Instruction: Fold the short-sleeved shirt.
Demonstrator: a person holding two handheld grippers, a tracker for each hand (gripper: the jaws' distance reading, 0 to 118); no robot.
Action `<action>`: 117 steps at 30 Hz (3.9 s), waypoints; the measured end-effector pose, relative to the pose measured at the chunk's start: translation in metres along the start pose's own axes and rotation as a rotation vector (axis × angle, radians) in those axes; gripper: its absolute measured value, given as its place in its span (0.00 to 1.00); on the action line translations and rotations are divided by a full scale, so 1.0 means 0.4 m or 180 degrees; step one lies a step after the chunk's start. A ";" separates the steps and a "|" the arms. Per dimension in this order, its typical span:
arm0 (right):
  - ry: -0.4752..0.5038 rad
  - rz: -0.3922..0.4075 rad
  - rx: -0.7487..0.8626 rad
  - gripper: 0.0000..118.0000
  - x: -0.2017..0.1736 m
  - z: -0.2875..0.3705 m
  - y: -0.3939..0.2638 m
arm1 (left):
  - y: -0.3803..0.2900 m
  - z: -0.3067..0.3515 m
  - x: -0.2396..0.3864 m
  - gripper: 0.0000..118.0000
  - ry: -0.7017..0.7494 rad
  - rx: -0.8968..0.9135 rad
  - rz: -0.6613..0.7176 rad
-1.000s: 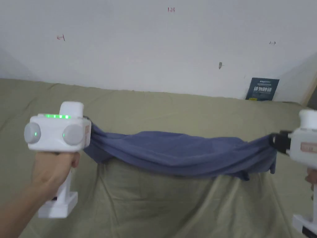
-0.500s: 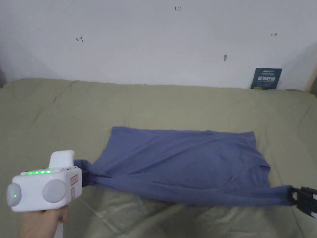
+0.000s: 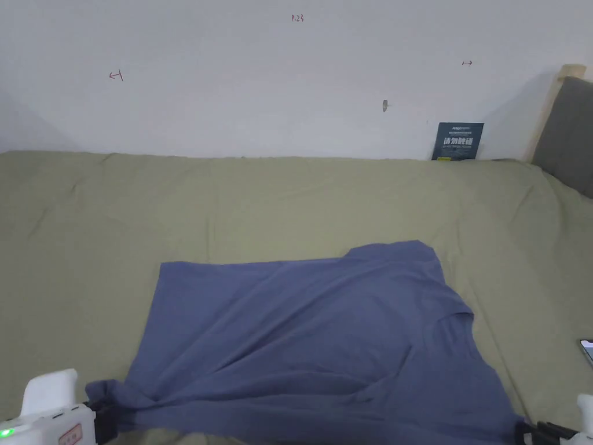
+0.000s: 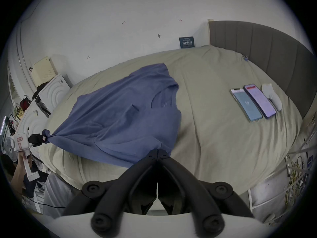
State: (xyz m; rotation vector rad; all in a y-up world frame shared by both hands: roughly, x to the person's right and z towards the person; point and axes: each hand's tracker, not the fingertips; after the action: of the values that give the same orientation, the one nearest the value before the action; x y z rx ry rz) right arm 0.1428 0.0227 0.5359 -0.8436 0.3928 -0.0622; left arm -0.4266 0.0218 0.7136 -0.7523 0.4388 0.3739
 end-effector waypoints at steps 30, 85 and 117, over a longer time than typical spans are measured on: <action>-0.0118 0.0093 -0.0199 0.00 -0.104 0.027 -0.086 | -0.123 0.096 -0.097 0.04 0.0017 -0.0447 0.0185; 0.0142 0.0354 0.0014 0.07 -0.077 -0.052 0.234 | 0.194 -0.090 -0.005 0.04 -0.0147 -0.0163 0.0092; -0.0229 0.0128 -0.0192 0.00 -0.051 -0.213 0.213 | 0.188 -0.181 -0.009 0.01 0.0113 -0.0339 -0.0016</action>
State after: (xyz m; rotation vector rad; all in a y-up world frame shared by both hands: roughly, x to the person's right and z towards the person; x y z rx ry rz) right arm 0.0842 0.0228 0.4285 -0.8945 0.3454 0.0172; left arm -0.4829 0.0195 0.6257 -0.8646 0.4527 0.3818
